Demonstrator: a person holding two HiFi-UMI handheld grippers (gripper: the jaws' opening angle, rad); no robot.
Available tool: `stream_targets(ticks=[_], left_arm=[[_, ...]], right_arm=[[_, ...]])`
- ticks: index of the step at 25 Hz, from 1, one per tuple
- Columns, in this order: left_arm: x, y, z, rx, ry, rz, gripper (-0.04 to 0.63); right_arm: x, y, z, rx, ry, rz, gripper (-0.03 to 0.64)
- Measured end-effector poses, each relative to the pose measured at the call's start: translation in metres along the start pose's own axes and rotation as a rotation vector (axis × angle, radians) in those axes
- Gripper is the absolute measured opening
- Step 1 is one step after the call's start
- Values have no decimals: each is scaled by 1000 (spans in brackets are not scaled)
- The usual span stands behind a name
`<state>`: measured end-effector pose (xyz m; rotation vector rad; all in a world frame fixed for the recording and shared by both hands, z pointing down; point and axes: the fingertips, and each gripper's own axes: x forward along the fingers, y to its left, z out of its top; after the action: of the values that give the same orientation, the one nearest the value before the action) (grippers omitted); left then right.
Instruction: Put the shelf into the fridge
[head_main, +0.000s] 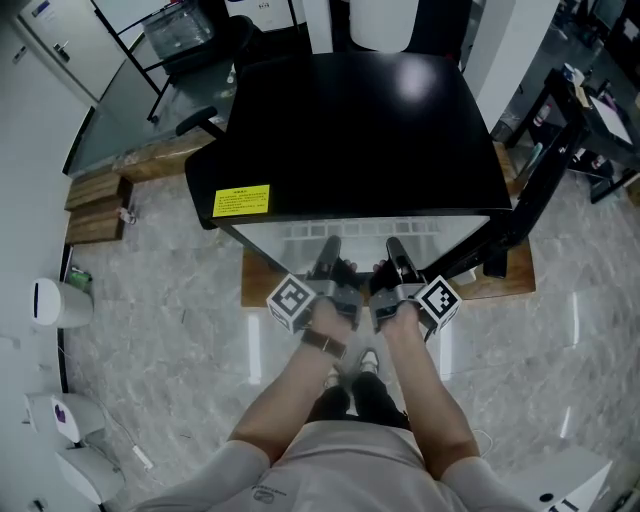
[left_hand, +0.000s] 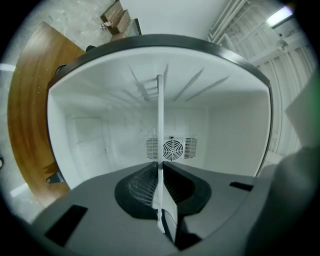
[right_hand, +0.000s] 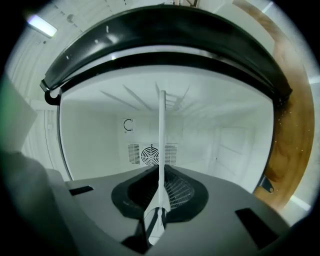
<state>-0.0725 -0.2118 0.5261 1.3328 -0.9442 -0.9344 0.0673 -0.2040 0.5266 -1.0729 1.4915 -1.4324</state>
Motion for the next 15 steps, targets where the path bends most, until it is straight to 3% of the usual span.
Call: stream_targets(ticks=[7,15], left_arm=[[-21,-4,-20,17,61,11,26],[-55,-37,-50,78,168,-28,5]], right_arm=[[-24,6,-14,-30,49,-9,25],[-52,34,-27,-99,105,15,21]])
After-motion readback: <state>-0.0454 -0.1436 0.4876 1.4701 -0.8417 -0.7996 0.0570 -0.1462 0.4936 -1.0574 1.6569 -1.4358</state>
